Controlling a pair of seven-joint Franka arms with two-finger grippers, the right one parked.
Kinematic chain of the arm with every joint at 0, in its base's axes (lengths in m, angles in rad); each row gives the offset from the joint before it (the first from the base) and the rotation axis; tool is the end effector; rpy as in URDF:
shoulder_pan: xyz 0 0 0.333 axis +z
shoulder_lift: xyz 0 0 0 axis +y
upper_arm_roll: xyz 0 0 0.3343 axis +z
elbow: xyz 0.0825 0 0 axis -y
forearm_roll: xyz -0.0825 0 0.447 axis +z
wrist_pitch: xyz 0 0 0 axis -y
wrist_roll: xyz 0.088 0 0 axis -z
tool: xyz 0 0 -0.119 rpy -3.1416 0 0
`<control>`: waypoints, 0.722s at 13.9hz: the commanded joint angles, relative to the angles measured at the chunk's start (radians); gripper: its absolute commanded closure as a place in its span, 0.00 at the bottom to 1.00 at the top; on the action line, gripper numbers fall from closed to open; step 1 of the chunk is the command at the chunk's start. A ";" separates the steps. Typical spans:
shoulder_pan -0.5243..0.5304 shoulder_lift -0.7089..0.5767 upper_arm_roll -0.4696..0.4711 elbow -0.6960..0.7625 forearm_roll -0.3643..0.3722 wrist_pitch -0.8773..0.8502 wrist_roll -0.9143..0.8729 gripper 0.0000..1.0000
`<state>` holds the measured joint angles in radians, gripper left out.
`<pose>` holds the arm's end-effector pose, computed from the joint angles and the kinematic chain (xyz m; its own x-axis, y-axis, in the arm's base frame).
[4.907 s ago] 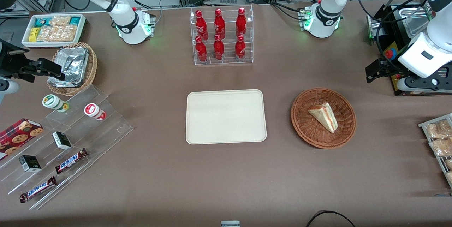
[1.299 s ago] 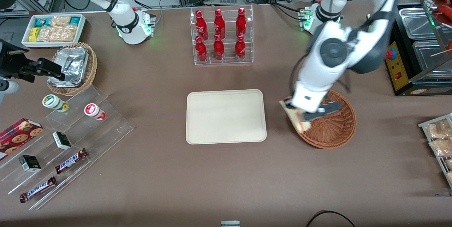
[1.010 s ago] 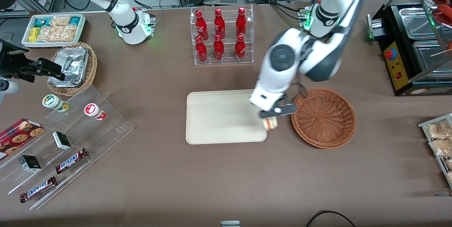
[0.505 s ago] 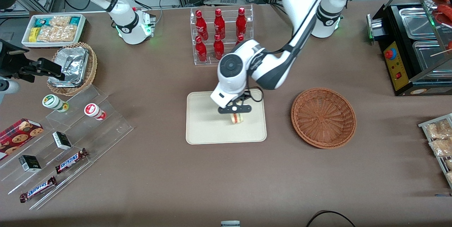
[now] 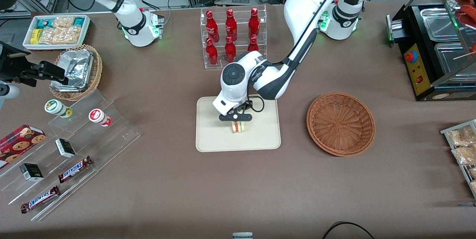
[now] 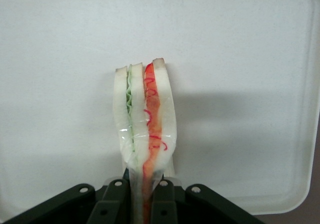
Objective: Place sandwich from basket to tray
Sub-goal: 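Lower the sandwich onto the tray and open the left gripper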
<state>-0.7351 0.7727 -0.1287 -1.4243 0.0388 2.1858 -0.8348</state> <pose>0.5275 -0.5885 0.2033 0.9988 -0.0163 -0.0467 -0.0147 -0.9993 0.0351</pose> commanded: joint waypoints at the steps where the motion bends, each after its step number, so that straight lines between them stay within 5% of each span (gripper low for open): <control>1: -0.018 0.036 0.014 0.036 0.016 0.008 0.011 1.00; 2: -0.018 0.039 0.014 0.035 0.018 0.009 0.014 1.00; 3: -0.020 0.039 0.014 0.035 0.016 0.009 0.011 0.84; 4: -0.018 0.037 0.014 0.035 0.016 0.008 0.008 0.37; 5: -0.018 0.031 0.015 0.036 0.018 0.008 0.009 0.01; 10: -0.015 -0.087 0.023 0.035 0.023 -0.112 -0.009 0.01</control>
<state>-0.7380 0.7697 -0.1221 -1.3820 0.0441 2.1729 -0.8286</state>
